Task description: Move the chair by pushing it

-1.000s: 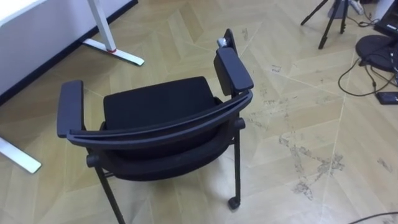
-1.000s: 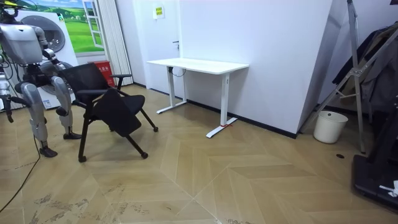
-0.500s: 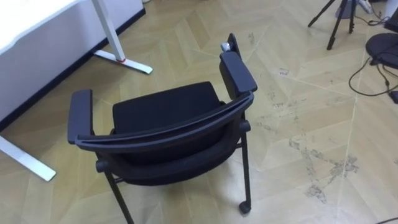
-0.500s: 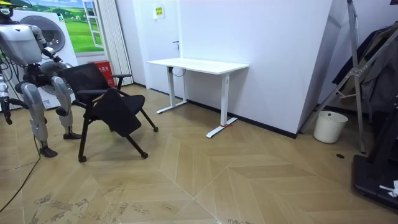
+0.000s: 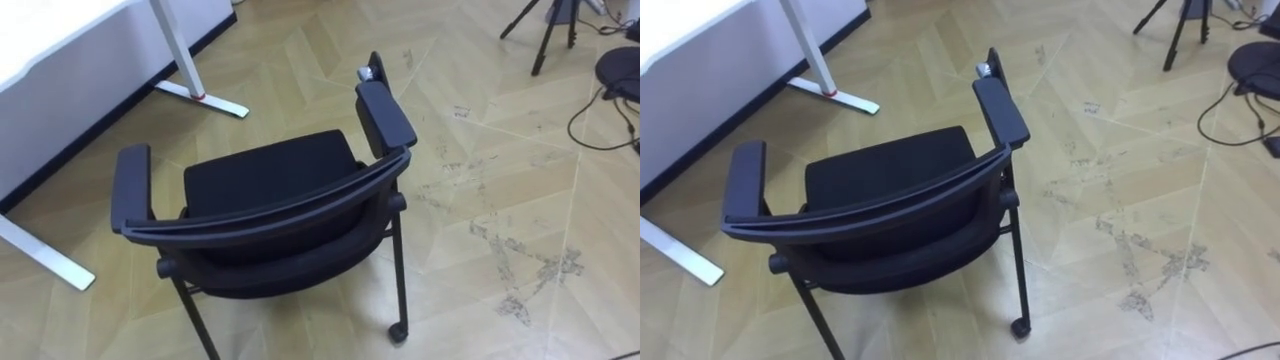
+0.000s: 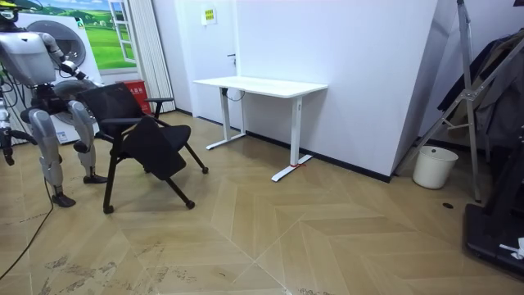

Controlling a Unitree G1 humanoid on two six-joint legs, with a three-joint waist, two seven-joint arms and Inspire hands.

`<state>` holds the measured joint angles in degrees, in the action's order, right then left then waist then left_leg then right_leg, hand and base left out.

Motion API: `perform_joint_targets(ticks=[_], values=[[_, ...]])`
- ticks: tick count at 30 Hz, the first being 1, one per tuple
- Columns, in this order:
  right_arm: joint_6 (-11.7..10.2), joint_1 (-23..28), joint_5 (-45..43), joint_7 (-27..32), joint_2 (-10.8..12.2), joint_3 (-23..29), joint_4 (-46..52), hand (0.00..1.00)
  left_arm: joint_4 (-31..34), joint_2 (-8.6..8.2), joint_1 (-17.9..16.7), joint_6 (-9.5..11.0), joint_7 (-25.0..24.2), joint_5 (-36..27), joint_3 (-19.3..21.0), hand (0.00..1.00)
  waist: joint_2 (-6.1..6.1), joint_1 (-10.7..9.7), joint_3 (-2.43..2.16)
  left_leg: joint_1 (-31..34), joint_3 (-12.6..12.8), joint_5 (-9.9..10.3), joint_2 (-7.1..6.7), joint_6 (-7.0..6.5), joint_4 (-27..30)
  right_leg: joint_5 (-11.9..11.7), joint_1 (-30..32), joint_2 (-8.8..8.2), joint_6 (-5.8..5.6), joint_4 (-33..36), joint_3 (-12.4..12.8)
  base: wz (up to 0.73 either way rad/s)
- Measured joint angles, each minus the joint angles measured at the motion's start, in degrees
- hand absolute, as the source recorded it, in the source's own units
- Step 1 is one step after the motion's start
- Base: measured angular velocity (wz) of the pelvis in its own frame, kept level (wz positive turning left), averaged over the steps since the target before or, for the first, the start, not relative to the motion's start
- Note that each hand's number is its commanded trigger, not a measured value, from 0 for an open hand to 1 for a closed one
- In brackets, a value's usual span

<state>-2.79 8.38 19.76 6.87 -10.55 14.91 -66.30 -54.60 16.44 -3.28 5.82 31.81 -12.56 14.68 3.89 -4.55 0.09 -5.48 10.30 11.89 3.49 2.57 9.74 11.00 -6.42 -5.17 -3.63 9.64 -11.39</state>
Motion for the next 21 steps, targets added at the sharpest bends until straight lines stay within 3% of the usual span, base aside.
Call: perform_joint_targets(ticks=[4,11,17,21], values=[[0.32,-0.54,-0.33,0.03,-0.03,-0.03,0.02,0.00,3.62,1.20,1.86,0.02,2.77,4.41,0.35,0.00,0.31,0.01,-0.24,0.26,-0.26,0.00,-0.08,0.00,-0.03,0.07,0.07,-0.01,-0.05,0.00,0.00,0.03],[0.36,-0.56,-0.50,-0.06,-0.03,-0.05,0.03,0.00,12.20,1.21,3.53,0.25,5.43,7.23,0.25,0.00,0.53,-0.27,-0.47,-0.27,-1.37,0.00,-0.13,0.00,0.04,0.07,-0.78,-0.02,-0.06,0.12,0.03,0.06],[0.51,-1.11,-1.00,-0.09,0.62,-0.48,0.03,0.00,17.54,1.14,3.97,-0.16,6.32,12.31,-2.86,0.00,-0.13,-1.43,-0.37,0.34,-2.09,0.00,-0.21,0.00,0.36,0.15,-0.43,0.01,-0.18,0.00,0.26,0.05],[1.41,-1.27,-1.30,-0.91,0.79,-3.46,0.02,0.00,21.94,1.11,4.30,-0.54,6.13,19.71,-5.49,0.00,-0.45,-1.43,-0.24,0.81,-2.12,0.00,-0.19,0.00,0.92,0.14,-0.33,0.01,-0.16,0.01,0.42,0.00]])
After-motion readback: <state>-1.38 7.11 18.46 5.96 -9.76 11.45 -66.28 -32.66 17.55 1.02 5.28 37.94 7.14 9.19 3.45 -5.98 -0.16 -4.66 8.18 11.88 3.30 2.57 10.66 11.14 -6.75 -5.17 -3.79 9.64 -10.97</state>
